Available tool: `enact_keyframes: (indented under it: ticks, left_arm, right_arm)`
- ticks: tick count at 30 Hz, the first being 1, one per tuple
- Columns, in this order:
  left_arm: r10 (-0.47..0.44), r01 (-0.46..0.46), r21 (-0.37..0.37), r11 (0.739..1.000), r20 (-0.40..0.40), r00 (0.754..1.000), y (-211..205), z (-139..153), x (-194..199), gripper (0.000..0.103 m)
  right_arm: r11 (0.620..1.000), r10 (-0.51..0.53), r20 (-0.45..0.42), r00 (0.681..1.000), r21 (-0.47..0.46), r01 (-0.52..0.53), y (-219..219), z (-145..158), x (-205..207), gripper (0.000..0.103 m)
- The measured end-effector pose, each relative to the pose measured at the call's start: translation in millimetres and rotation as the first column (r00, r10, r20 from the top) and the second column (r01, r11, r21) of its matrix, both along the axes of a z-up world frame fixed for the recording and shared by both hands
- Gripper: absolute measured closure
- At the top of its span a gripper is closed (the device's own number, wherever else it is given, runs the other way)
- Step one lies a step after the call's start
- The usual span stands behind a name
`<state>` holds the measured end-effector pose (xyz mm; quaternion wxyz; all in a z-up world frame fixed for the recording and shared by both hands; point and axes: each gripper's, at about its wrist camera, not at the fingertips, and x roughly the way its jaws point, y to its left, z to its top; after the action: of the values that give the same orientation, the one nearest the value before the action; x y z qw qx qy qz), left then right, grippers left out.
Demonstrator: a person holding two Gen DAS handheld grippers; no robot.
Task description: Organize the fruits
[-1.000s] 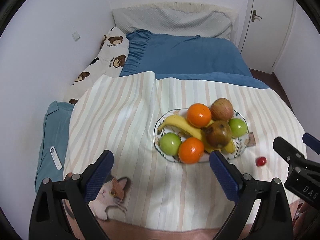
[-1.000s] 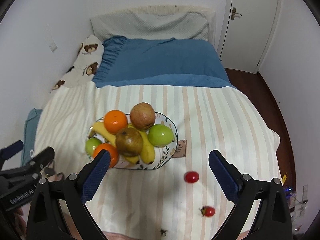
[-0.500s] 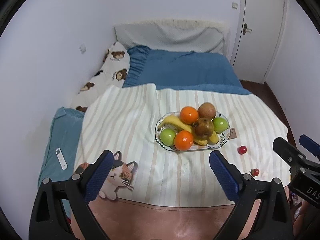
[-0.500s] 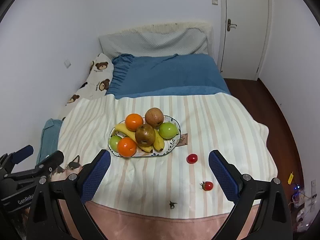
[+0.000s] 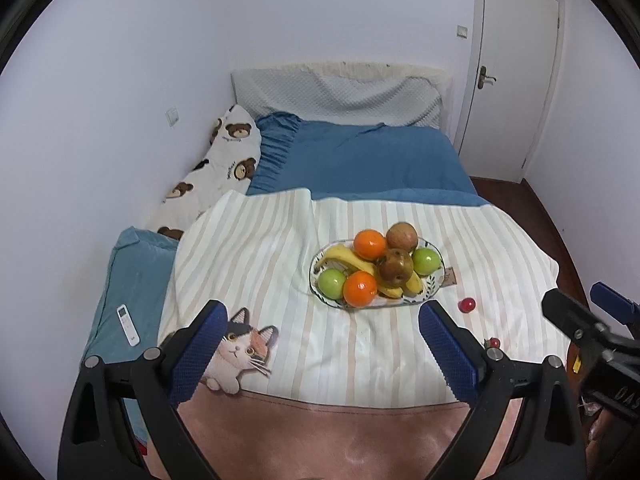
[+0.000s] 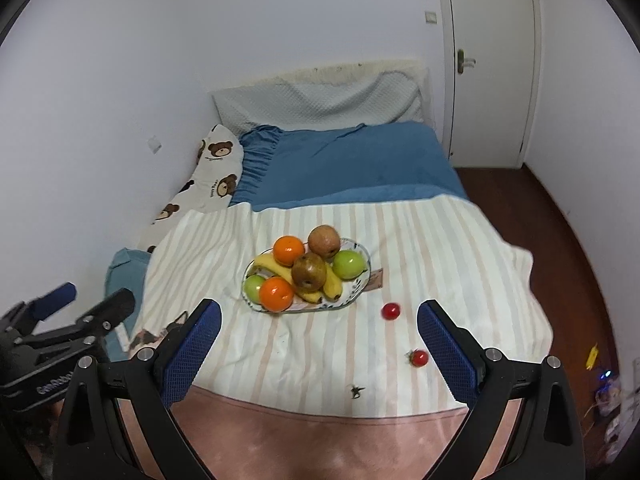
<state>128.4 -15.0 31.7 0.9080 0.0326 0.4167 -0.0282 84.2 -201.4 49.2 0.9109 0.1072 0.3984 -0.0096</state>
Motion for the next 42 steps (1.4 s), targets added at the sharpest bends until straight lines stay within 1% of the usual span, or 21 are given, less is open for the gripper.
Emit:
enact_keyframes:
  ticks: [2, 6, 9, 10, 12, 14, 15, 17, 18, 20, 24, 26, 27, 29, 30, 32, 35, 38, 39, 40, 42]
  left_arm:
    - [-0.008, 0.008, -0.006, 1.000, -0.021, 1.000, -3.6, -8.5, 2.8, 0.005]
    - [-0.037, 0.037, -0.005, 0.999, -0.093, 0.995, -21.1, -44.0, 12.7, 0.005]
    - [-0.063, 0.066, 0.012, 0.998, -0.168, 0.984, -41.6, -79.9, 22.5, 0.005]
    - [-0.071, 0.076, 0.017, 0.997, -0.195, 0.978, -48.0, -91.5, 25.5, 0.005]
    - [-0.097, 0.105, 0.017, 0.994, -0.257, 0.961, -65.1, -117.5, 35.5, 0.005]
    - [-0.122, 0.133, 0.017, 0.991, -0.302, 0.946, -82.4, -138.1, 46.9, 0.005]
    - [-0.133, 0.145, 0.015, 0.989, -0.321, 0.938, -89.6, -144.5, 53.0, 0.006]
    - [-0.153, 0.167, 0.012, 0.986, -0.346, 0.926, -103.1, -154.2, 65.2, 0.009]
    - [-0.165, 0.181, 0.011, 0.983, -0.359, 0.919, -110.8, -158.7, 72.6, 0.010]
    - [-0.186, 0.205, 0.009, 0.979, -0.380, 0.906, -124.7, -166.0, 86.8, 0.010]
    - [-0.237, 0.254, -0.016, 0.967, -0.423, 0.875, -150.0, -176.0, 114.4, 0.010]
    - [-0.271, 0.284, -0.043, 0.958, -0.456, 0.848, -166.6, -184.4, 128.5, 0.010]
    - [-0.284, 0.296, -0.051, 0.954, -0.468, 0.837, -173.8, -188.7, 134.1, 0.010]
    - [-0.313, 0.321, -0.072, 0.944, -0.498, 0.808, -189.5, -198.5, 145.3, 0.017]
    - [-0.329, 0.337, -0.083, 0.938, -0.520, 0.788, -200.3, -206.1, 151.0, 0.023]
    - [-0.355, 0.366, -0.092, 0.926, -0.546, 0.759, -217.2, -217.6, 157.6, 0.024]
    - [-0.385, 0.421, -0.077, 0.904, -0.576, 0.721, -244.1, -238.7, 162.5, 0.025]
    - [-0.402, 0.468, -0.060, 0.882, -0.613, 0.680, -264.1, -261.1, 161.6, 0.043]
    - [-0.405, 0.479, -0.057, 0.876, -0.624, 0.668, -269.2, -268.9, 160.3, 0.056]
    - [-0.410, 0.481, -0.059, 0.875, -0.622, 0.668, -271.5, -272.1, 159.4, 0.064]
    - [-0.418, 0.473, -0.072, 0.878, -0.597, 0.684, -272.9, -269.9, 159.2, 0.076]
  right_arm:
    - [0.999, -0.014, -0.025, 1.000, 0.032, 0.015, -14.0, -7.2, 0.5, 0.002]
    - [0.993, -0.077, -0.100, 0.992, 0.082, 0.085, -52.6, -35.3, 4.4, 0.002]
    - [0.981, -0.125, -0.171, 0.977, 0.125, 0.148, -89.5, -73.8, 13.1, 0.004]
    - [0.975, -0.127, -0.208, 0.970, 0.154, 0.161, -103.1, -92.5, 21.7, 0.007]
    - [0.969, -0.134, -0.260, 0.956, 0.170, 0.181, -118.2, -119.7, 34.6, 0.016]
    - [0.973, -0.131, -0.283, 0.950, 0.148, 0.179, -125.2, -140.6, 45.3, 0.025]
    - [0.975, -0.132, -0.300, 0.945, 0.130, 0.178, -127.5, -152.4, 50.9, 0.028]
    - [0.977, -0.122, -0.339, 0.933, 0.125, 0.173, -130.6, -177.5, 60.6, 0.036]
    - [0.977, -0.120, -0.358, 0.926, 0.121, 0.174, -130.9, -190.9, 64.6, 0.038]
    - [0.975, -0.113, -0.405, 0.907, 0.128, 0.179, -131.8, -221.3, 72.2, 0.044]
    - [0.975, -0.093, -0.468, 0.879, 0.136, 0.176, -127.8, -263.6, 78.4, 0.055]
    - [0.975, -0.092, -0.483, 0.871, 0.133, 0.176, -126.3, -277.7, 77.7, 0.073]
    - [0.974, -0.097, -0.480, 0.872, 0.133, 0.182, -126.7, -280.1, 76.8, 0.073]
    - [0.967, -0.120, -0.460, 0.880, 0.147, 0.209, -131.9, -281.6, 72.5, 0.074]
    - [0.965, -0.131, -0.455, 0.881, 0.145, 0.218, -133.8, -280.2, 71.1, 0.074]
    - [0.957, -0.158, -0.440, 0.884, 0.151, 0.246, -141.2, -275.5, 65.8, 0.074]
    - [0.951, -0.190, -0.428, 0.883, 0.144, 0.274, -151.1, -269.7, 59.0, 0.074]
    - [0.947, -0.214, -0.421, 0.881, 0.134, 0.294, -160.1, -264.0, 53.7, 0.074]
    - [0.945, -0.218, -0.421, 0.880, 0.133, 0.298, -161.6, -262.6, 54.2, 0.074]
    - [0.943, -0.225, -0.421, 0.878, 0.132, 0.305, -164.1, -261.9, 53.1, 0.074]
    - [0.941, -0.234, -0.420, 0.877, 0.130, 0.313, -168.9, -258.4, 53.2, 0.074]
